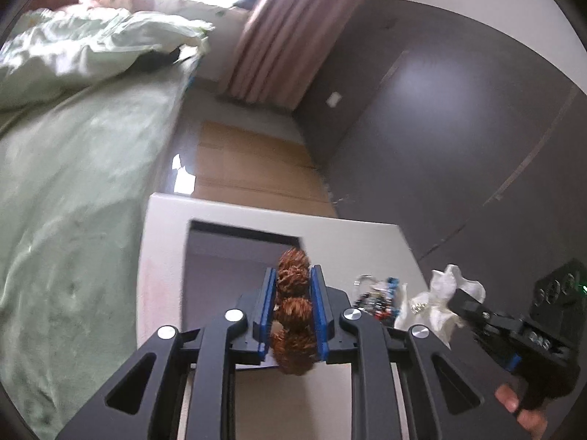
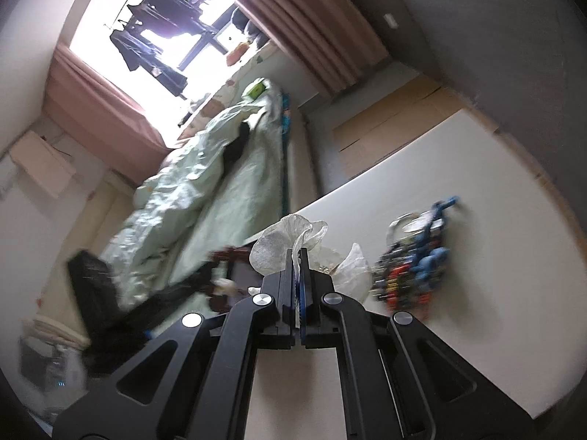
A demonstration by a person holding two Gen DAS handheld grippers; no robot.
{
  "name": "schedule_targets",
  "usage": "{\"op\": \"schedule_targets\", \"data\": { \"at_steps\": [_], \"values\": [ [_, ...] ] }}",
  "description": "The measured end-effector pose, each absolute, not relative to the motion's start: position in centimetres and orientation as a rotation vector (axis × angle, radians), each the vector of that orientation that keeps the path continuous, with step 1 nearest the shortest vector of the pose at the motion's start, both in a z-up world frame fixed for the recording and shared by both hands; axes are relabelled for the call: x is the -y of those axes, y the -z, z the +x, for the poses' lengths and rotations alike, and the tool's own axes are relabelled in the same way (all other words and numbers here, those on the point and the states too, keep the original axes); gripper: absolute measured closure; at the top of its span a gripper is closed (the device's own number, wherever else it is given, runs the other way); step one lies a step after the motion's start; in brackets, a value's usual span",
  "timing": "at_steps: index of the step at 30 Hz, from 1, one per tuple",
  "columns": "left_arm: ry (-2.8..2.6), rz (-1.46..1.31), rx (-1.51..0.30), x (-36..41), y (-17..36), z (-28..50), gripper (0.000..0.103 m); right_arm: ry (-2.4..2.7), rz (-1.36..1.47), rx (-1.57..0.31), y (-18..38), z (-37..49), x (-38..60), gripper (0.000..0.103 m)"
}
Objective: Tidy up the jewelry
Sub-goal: 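Lower the brown bracelet into the black box while the right tool drops the white cloth in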
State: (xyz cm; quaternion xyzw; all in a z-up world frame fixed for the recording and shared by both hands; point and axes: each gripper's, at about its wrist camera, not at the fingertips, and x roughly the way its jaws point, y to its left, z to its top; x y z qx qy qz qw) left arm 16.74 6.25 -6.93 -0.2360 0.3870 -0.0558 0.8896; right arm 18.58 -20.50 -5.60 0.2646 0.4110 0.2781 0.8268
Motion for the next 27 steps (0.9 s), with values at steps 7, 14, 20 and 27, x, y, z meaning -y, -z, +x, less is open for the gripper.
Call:
{"op": "schedule_targets", "data": {
  "at_steps": [7,14,20,27],
  "values": [
    [0.083,-0.5,-0.743,-9.1,4.6,15.4,0.059,-0.65,0.496,-0.903,5.2,19.6,16.1,0.1],
    [0.018,-0.534,-0.723,-12.2,4.0,14.1,0.042,-0.701,0.444,-0.889,4.3,20.0,12.5,0.1],
    [-0.032,-0.535,-0.703,-13.5,3.3,13.5,0.011,-0.773,0.432,-0.952,5.8,20.6,9.4,0.094],
    [-0.043,-0.538,-0.716,-13.3,3.3,13.6,0.008,-0.661,0.426,-0.914,5.5,20.1,13.1,0.02]
  ]
}}
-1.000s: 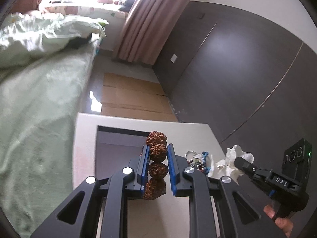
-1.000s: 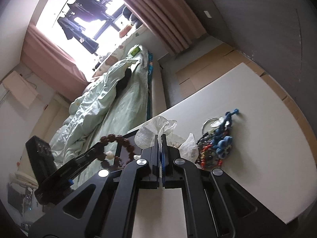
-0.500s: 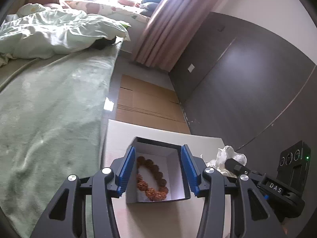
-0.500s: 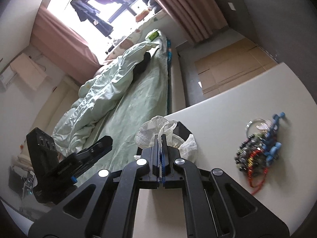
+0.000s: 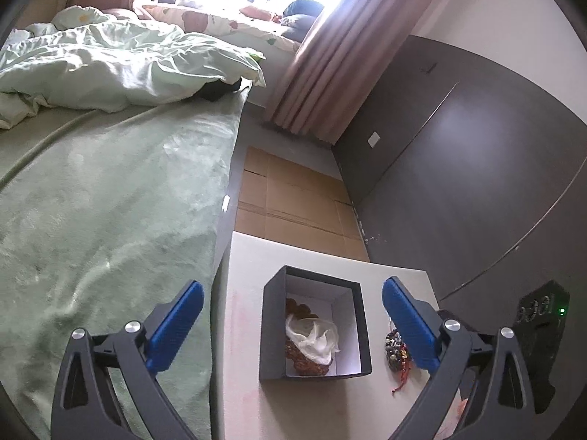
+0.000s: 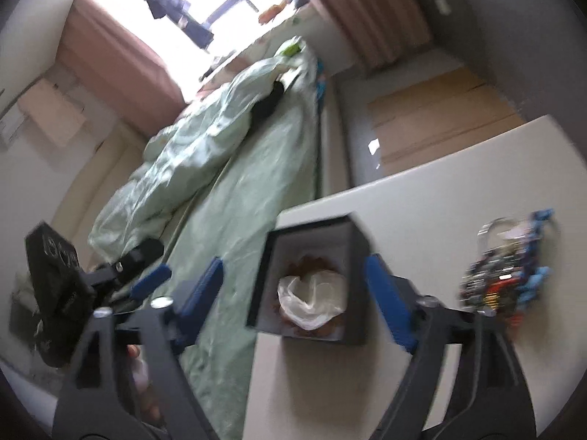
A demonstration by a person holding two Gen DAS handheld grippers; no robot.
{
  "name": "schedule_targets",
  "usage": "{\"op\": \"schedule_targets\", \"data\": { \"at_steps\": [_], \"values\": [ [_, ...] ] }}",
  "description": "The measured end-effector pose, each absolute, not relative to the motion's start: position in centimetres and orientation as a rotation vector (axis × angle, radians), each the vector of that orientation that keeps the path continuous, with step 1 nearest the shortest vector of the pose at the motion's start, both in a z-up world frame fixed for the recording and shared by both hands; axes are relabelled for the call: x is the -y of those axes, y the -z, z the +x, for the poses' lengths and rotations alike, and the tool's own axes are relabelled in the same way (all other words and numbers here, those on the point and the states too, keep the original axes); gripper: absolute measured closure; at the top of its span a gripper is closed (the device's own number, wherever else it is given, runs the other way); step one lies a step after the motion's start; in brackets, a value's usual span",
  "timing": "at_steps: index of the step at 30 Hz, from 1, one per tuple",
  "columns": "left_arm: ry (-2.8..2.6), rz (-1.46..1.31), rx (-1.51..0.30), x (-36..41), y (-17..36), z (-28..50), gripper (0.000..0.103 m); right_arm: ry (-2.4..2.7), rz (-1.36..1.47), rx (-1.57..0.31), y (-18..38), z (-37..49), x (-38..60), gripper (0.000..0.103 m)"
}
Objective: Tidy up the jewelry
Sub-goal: 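Lower the brown bracelet into the black box while the right tool drops the white cloth in, then grasp the blue beaded strand with the right tool and lift it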
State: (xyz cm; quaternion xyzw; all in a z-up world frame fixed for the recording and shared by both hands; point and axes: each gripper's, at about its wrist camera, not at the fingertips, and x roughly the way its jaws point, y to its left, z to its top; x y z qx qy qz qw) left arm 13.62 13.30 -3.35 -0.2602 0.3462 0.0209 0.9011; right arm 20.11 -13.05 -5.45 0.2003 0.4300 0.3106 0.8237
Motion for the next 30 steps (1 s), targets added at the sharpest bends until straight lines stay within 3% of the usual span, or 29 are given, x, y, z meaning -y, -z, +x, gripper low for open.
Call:
{"op": "schedule_targets", "data": {
  "at_steps": [15,19,22,30],
  "values": [
    [0.057,-0.465,-0.742,-7.3,3.6,15.2,0.008,-0.371,0.414,-1.009,7.1,20.4,23.2,0.021],
    [0.09,-0.448,-0.754,-5.1,4.1,15.9,0.009,-0.356,0.434,-1.034,8.1,20.7,24.3,0.027],
    [0.119,-0.44,-0.766,-3.4,4.4,16.5,0.017,-0.336,0.449,-1.073,9.3,21.6,24.6,0.036],
    [0.195,-0.439,-0.841,0.2,6.4,18.4,0.054,-0.269,0.459,-1.173,12.9,23.2,25.2,0.042]
  ]
}}
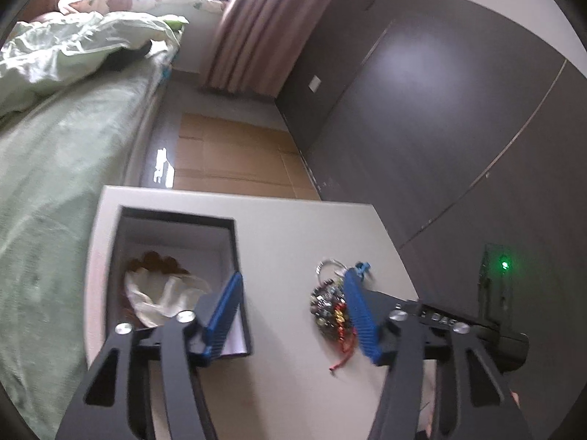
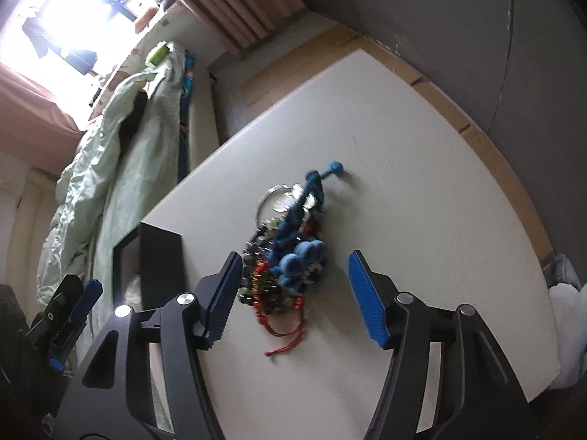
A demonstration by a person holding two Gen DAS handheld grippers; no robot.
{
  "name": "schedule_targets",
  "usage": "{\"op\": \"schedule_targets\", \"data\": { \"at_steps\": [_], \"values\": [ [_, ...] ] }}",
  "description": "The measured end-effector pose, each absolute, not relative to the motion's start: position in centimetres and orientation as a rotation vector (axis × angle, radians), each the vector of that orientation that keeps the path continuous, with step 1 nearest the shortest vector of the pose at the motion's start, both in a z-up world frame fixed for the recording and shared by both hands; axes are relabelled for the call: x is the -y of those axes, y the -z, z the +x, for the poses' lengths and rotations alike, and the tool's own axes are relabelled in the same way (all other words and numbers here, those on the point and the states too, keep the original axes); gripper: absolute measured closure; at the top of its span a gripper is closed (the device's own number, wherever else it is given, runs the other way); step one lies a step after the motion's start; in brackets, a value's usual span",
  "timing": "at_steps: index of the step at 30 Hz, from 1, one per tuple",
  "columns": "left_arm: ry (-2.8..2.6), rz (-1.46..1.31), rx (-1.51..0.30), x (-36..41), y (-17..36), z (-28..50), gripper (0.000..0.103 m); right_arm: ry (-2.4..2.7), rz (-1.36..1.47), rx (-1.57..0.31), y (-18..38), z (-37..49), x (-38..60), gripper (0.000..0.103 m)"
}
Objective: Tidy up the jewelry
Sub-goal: 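Grasp the blue beaded strand with the right tool and lift it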
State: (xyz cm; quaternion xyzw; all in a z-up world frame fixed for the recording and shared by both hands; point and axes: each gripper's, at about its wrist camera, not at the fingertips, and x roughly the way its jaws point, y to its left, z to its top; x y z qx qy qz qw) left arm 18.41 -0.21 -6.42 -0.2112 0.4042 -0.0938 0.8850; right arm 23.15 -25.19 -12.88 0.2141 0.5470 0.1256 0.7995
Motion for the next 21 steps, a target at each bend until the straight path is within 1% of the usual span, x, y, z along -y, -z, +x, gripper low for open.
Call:
{"op": "schedule_targets", "data": {
  "at_steps": [2,6,7,8,9,10,16,19,21],
  "values": [
    [0.206,-0.452,-0.862,0.9,7.2,18.7,0.059,-0.264,0.455,-1.185,13.5,23.7,25.2,0.042],
    [0.209,-0.453,-0.883,2.0,8.2,19.1,0.059,-0.262,0.437,-1.198,14.3,24.4,25.1,0.043],
    [0.214,-0.451,-0.885,2.4,8.3,19.1,0.06,-0.266,0.44,-1.203,14.3,24.5,25.2,0.053],
    [0.22,-0.45,-0.888,2.7,8.3,19.2,0.06,-0.278,0.462,-1.207,14.5,24.5,25.3,0.069],
    [0.228,-0.447,-0.89,3.0,8.4,19.3,0.063,-0.282,0.486,-1.212,14.7,24.5,25.6,0.073],
    [0.234,-0.444,-0.894,3.3,8.4,19.4,0.065,-0.279,0.511,-1.216,14.8,24.3,26.0,0.076],
    [0.264,-0.404,-0.922,6.3,9.4,19.6,0.065,-0.265,0.602,-1.172,13.7,23.9,28.4,0.085],
    [0.27,-0.364,-0.955,8.0,10.6,19.7,0.065,-0.255,0.649,-1.15,13.1,23.5,30.0,0.086],
    [0.263,-0.34,-0.977,9.0,11.5,19.6,0.065,-0.251,0.664,-1.14,12.7,23.2,30.6,0.089]
  ]
}}
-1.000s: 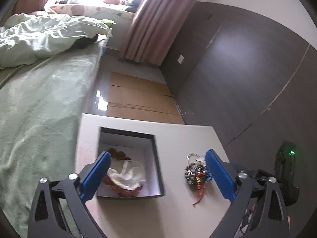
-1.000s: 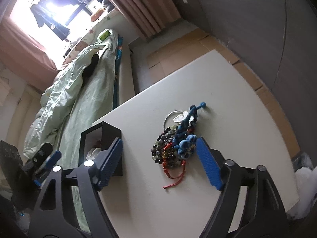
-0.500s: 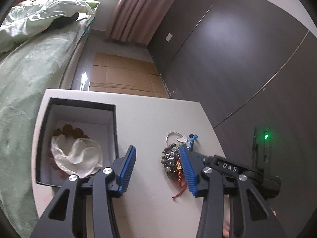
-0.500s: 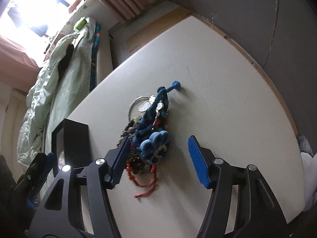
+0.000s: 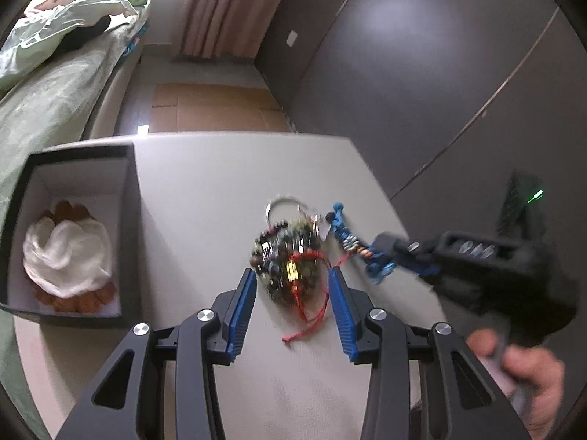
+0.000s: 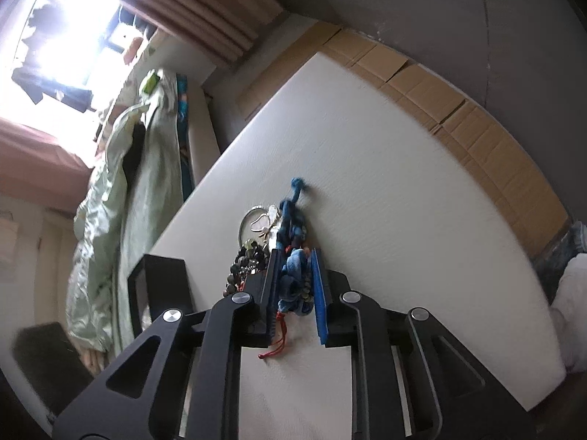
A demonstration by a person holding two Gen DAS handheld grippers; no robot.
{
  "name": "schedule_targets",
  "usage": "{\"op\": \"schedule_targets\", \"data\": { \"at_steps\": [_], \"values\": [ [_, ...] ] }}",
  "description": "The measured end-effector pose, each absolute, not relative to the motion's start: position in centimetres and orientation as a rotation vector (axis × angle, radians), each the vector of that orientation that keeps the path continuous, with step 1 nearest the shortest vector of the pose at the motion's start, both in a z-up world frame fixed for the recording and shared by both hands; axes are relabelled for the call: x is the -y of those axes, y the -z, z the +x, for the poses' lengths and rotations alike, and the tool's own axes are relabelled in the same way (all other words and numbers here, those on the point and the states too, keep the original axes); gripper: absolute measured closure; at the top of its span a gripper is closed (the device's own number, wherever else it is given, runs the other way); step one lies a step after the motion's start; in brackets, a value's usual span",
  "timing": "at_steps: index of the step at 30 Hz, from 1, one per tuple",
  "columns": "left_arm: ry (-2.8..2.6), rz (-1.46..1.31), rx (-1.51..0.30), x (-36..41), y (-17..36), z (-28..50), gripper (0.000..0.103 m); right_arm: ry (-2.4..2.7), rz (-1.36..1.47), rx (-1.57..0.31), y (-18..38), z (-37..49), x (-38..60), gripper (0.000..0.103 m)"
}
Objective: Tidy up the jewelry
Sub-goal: 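Grasp the blue beaded strand with the right tool and lift it, then grasp the red bead bracelet with the left tool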
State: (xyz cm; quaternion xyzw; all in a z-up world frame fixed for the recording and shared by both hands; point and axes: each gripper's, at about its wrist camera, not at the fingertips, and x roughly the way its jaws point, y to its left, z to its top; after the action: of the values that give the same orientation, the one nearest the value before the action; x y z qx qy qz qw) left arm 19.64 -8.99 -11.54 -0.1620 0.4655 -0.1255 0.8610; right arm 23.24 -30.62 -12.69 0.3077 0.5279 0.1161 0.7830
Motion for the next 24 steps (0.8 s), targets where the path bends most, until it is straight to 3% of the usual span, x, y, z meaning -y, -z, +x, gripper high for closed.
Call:
{"op": "schedule_targets", "data": {
  "at_steps": [1,10,11,14,24],
  "values": [
    [0.263,-0.332,-0.98,9.3,11.8,19.6,0.065,-0.25,0.67,-1.138,12.6,23.3,30.7,0.093],
    [0.241,-0.258,-1.033,12.6,14.8,19.5,0.065,-0.256,0.709,-1.136,12.5,22.5,31.7,0.093],
    [0.233,-0.254,-1.034,12.8,15.0,19.5,0.07,-0.255,0.711,-1.136,12.5,22.6,31.8,0.093],
    [0.212,-0.252,-1.037,12.9,15.5,19.4,0.097,-0.259,0.724,-1.124,12.3,22.5,32.3,0.093],
    [0.259,-0.269,-0.924,10.8,11.1,18.2,0.098,-0.363,0.765,-0.997,9.2,21.8,32.7,0.093]
  ]
}}
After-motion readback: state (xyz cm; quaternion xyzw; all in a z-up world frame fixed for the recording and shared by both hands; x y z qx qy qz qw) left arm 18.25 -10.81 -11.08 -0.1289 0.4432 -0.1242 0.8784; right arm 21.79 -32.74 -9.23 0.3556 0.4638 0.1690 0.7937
